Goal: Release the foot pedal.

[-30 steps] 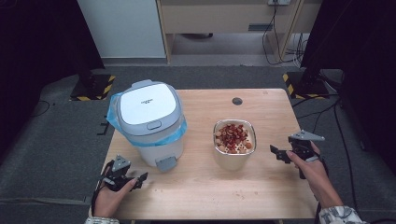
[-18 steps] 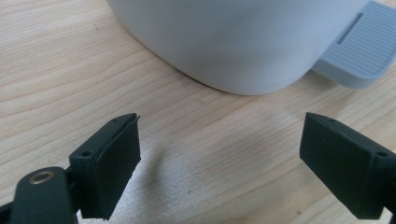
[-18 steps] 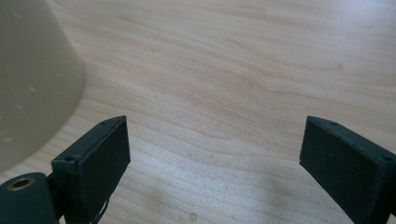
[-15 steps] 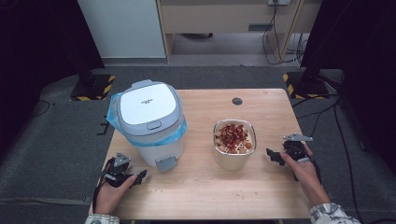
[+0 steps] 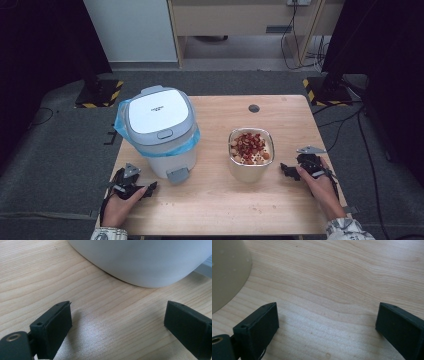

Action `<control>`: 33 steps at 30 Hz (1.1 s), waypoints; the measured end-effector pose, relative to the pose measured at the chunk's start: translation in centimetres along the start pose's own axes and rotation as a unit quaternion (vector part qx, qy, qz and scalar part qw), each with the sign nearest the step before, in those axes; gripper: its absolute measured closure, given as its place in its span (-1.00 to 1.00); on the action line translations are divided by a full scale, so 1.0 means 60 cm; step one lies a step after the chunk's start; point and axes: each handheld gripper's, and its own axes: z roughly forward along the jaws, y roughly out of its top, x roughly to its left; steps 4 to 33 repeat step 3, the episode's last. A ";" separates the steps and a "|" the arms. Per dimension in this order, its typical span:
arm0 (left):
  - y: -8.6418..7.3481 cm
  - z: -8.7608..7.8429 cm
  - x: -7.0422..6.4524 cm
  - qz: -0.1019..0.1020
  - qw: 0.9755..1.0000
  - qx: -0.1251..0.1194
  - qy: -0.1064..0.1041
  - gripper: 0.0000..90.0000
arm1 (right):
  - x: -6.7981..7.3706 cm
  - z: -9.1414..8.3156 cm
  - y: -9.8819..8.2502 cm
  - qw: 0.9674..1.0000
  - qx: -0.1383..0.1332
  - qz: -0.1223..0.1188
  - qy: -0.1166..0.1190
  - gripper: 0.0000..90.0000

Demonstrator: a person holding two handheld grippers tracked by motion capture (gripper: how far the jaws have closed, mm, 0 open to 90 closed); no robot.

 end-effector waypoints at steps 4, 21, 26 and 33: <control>-0.001 0.001 0.001 0.001 1.000 -0.004 -0.001 -0.87 | 0.001 -0.002 -0.002 1.000 0.000 -0.002 0.003 -0.89; -0.001 0.001 0.001 0.001 1.000 -0.004 -0.001 -0.87 | 0.001 -0.002 -0.002 1.000 0.000 -0.002 0.003 -0.89; -0.001 0.001 0.001 0.001 1.000 -0.004 -0.001 -0.87 | 0.001 -0.002 -0.002 1.000 0.000 -0.002 0.003 -0.89; -0.001 0.001 0.001 0.001 1.000 -0.004 -0.001 -0.87 | 0.001 -0.002 -0.002 1.000 0.000 -0.002 0.003 -0.89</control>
